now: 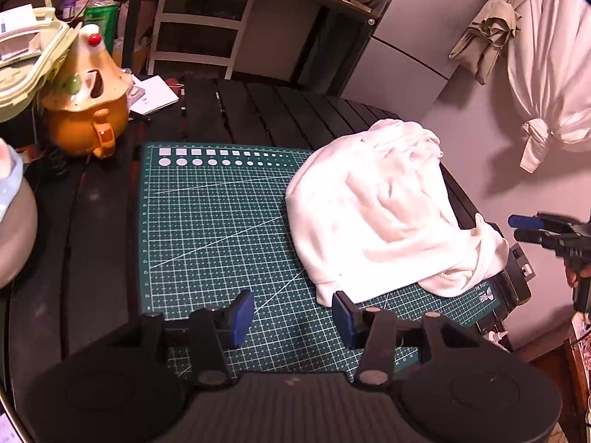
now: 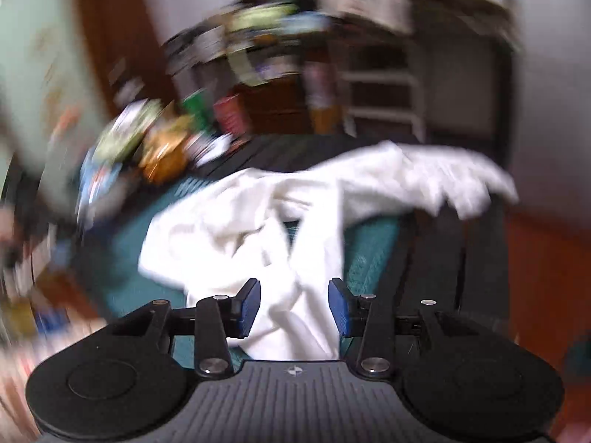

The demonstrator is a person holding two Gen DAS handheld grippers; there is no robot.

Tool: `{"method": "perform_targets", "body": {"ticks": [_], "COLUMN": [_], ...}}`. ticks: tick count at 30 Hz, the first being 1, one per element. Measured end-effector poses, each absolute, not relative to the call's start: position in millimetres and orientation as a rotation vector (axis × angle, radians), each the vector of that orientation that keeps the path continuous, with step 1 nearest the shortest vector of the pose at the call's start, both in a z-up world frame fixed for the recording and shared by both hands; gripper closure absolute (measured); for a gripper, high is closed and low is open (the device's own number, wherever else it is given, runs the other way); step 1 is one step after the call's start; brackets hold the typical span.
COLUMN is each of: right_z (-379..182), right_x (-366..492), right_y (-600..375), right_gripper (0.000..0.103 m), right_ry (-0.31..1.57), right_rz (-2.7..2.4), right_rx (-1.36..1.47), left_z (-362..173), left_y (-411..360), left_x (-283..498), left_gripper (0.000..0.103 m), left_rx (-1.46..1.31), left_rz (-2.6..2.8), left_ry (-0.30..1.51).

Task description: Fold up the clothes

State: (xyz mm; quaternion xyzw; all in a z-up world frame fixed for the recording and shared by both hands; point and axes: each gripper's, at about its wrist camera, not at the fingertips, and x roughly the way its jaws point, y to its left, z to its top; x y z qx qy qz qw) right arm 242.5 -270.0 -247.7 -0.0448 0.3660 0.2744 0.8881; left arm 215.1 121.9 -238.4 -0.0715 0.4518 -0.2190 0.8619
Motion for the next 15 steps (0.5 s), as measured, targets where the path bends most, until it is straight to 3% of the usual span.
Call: {"method": "perform_targets", "body": {"ticks": [7,9,15], "right_z": [-225.8,-219.6,-200.8], "right_x": [226.2,221.5,207.5], "right_y": [-291.0,-297.0,-315.0], "right_gripper": [0.064,0.095,0.098], "right_ry": [0.638,0.603,0.497], "right_rz": [0.442,0.406,0.297], "right_rx": [-0.057,-0.047,-0.016], "left_z": [-232.9,-230.0,-225.5], "left_y": [101.9,97.5,77.5], "left_x": [207.3,200.7,178.6], "left_gripper": [0.056,0.055,0.052], "left_rx": [-0.025,0.046,0.373], "left_rz": [-0.497,-0.495,-0.505], "left_ry": [0.88,0.843,0.681]}}
